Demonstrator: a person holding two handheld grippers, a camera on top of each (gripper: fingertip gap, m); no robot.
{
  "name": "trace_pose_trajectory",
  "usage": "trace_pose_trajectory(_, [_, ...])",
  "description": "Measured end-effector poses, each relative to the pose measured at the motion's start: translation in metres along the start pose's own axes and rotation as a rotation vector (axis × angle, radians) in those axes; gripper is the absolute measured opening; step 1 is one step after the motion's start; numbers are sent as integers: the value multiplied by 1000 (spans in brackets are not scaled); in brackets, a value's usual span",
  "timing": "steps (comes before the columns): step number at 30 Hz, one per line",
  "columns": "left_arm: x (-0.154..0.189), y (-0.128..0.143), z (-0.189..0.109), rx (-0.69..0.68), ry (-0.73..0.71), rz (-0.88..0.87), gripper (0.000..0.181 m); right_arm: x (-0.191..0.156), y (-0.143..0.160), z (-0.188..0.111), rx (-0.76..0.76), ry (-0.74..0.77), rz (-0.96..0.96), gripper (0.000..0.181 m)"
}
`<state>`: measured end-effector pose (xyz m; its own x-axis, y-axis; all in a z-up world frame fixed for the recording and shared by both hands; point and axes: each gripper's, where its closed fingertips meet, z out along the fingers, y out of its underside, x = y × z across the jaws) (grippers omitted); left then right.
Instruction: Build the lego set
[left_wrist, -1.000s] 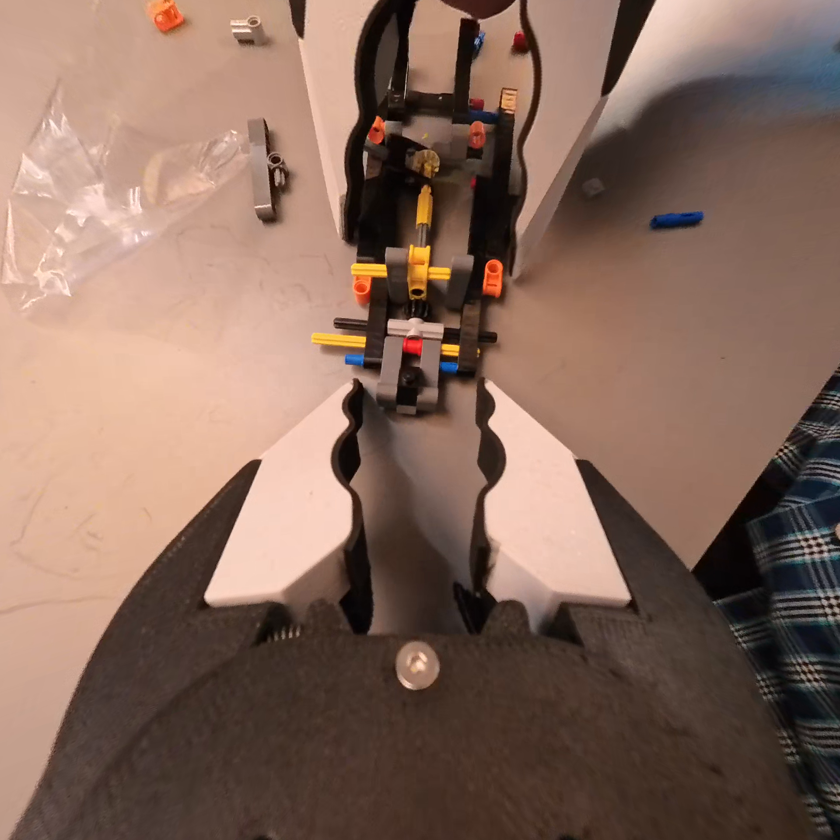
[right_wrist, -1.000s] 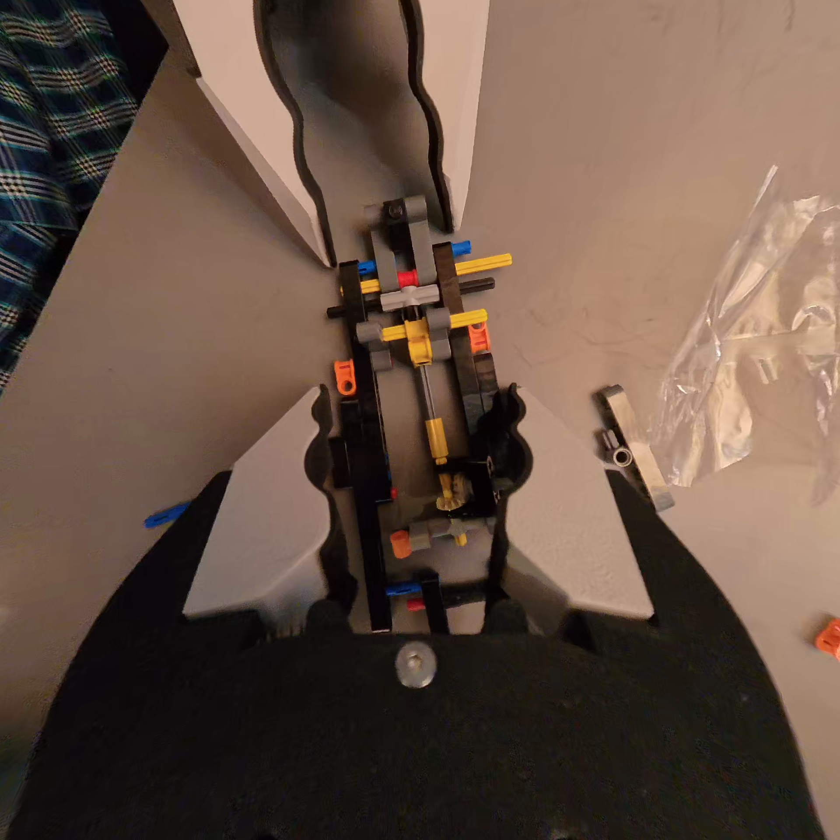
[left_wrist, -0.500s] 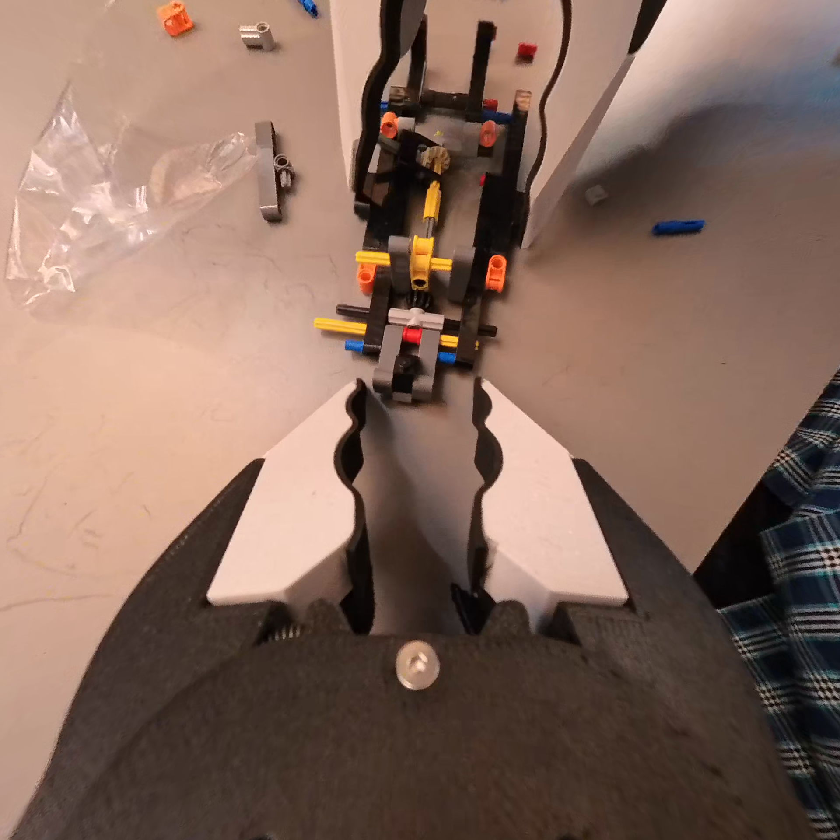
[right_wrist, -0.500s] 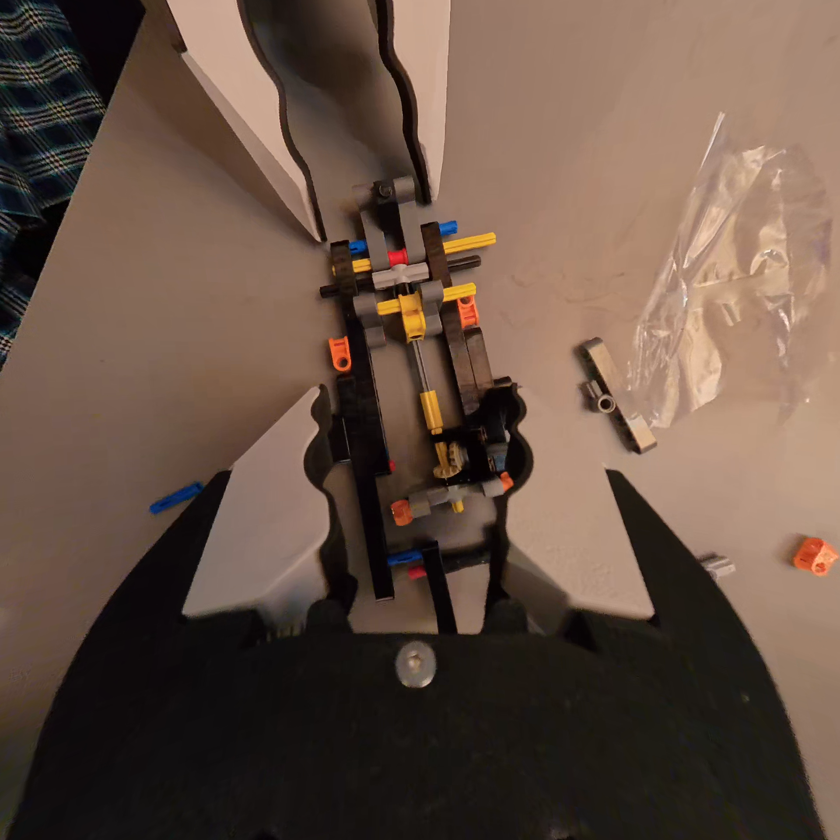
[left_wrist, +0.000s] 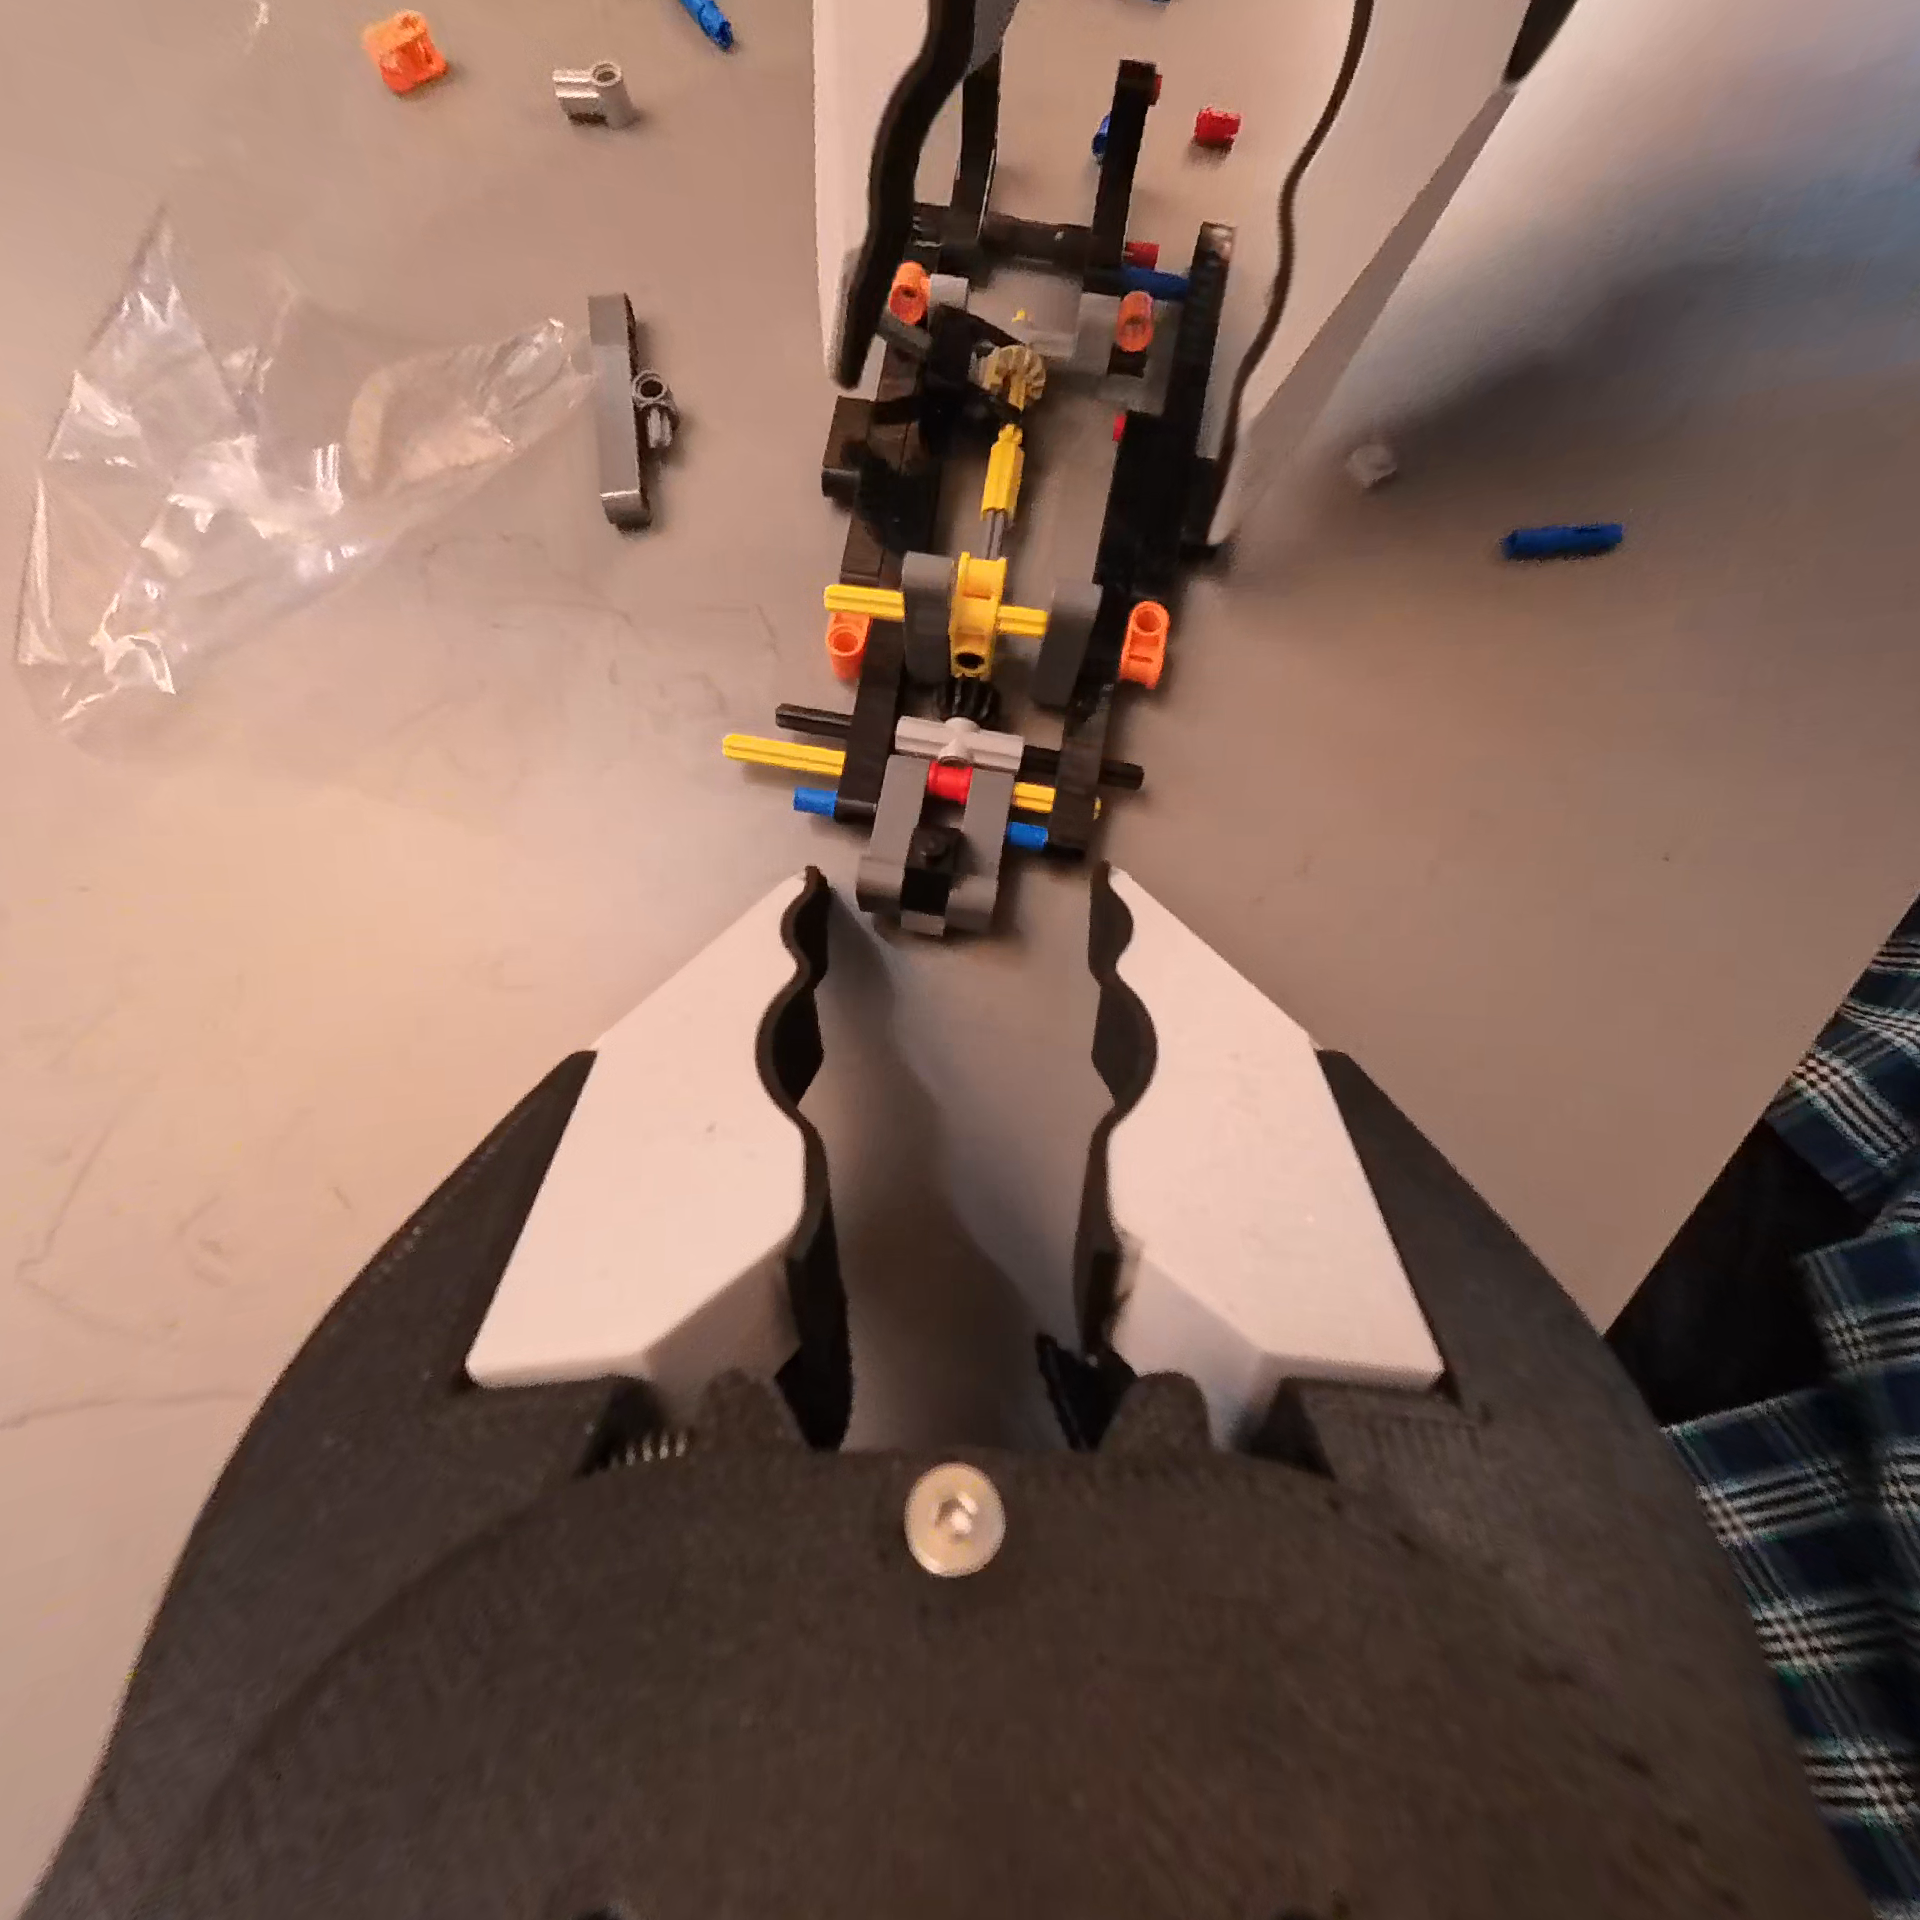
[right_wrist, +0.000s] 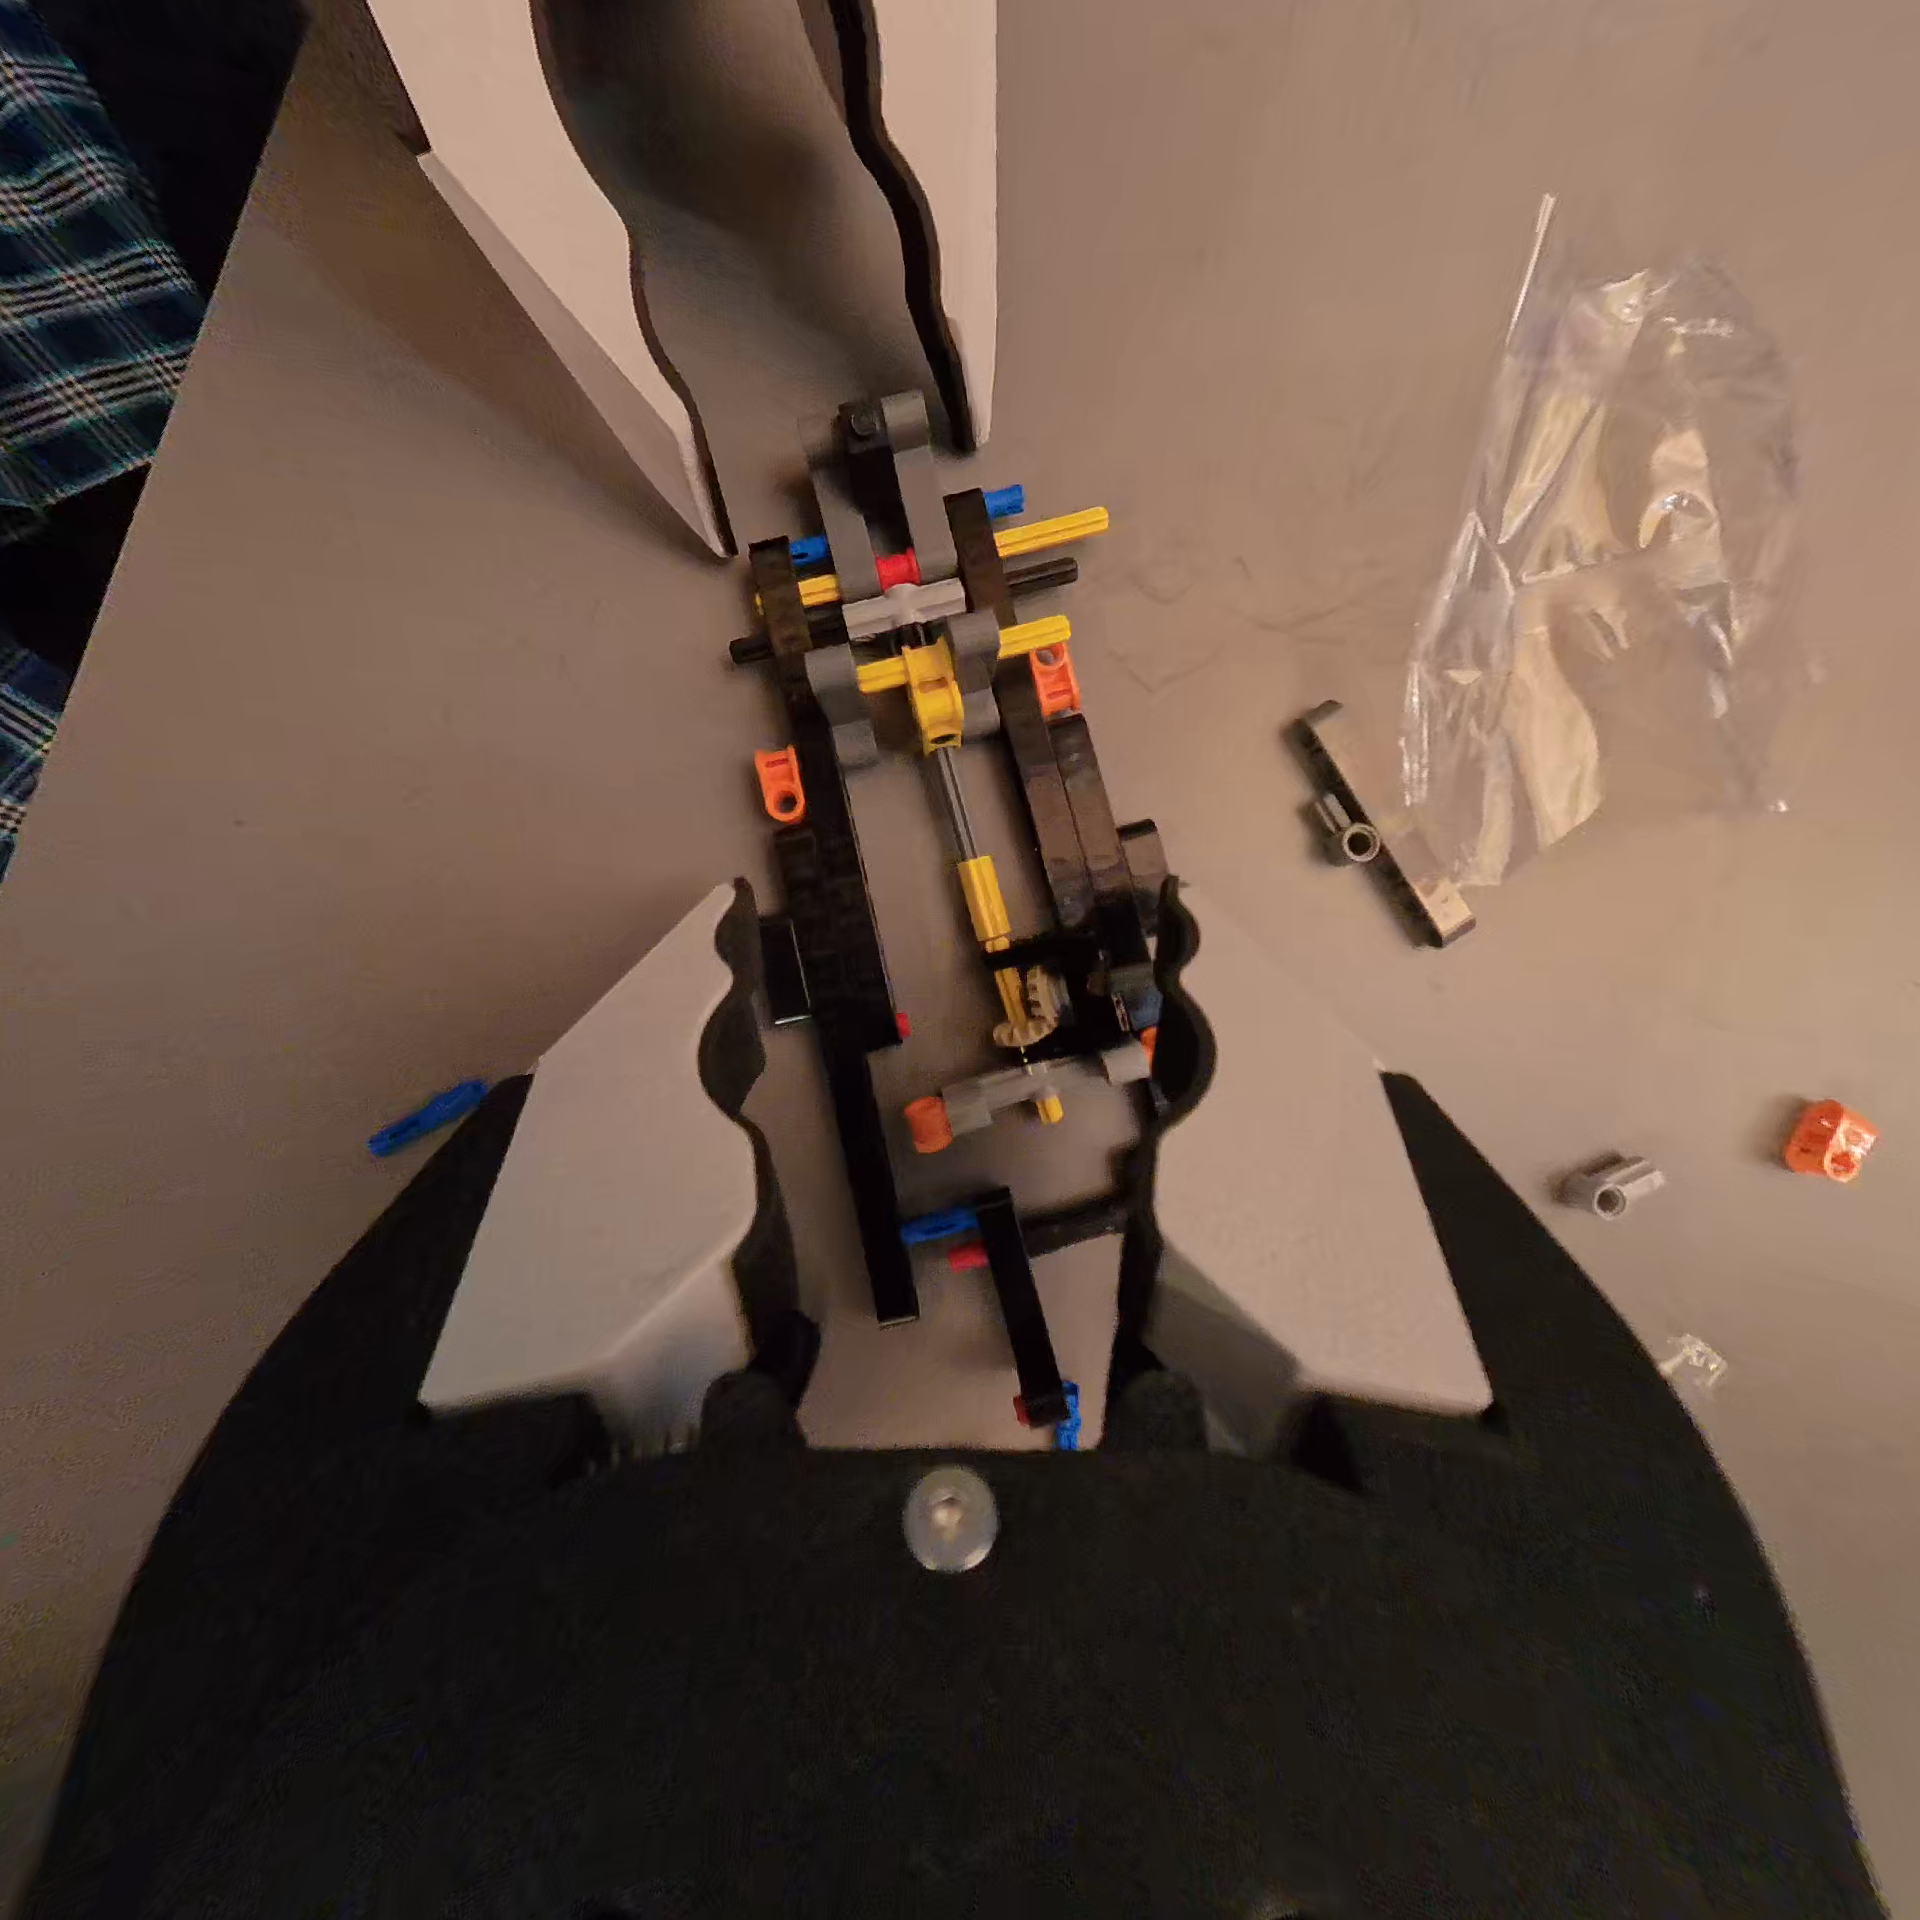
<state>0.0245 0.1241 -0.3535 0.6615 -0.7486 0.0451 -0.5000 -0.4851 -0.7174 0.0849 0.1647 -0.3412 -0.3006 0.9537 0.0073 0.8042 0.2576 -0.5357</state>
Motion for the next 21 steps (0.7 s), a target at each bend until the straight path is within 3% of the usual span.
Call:
trace_pose_trajectory(7, [0,-1,1,5,0,-1,47,-6,-2,-1,7,26,7,57])
trace_pose_trajectory(15, [-1,-1,1,8,-7,0,44,-36,-12,-1,68,13,35,17])
trace_pose_trajectory(21, [0,-3,3,9,-7,1,44,-38,-8,9,102,62,98,12])
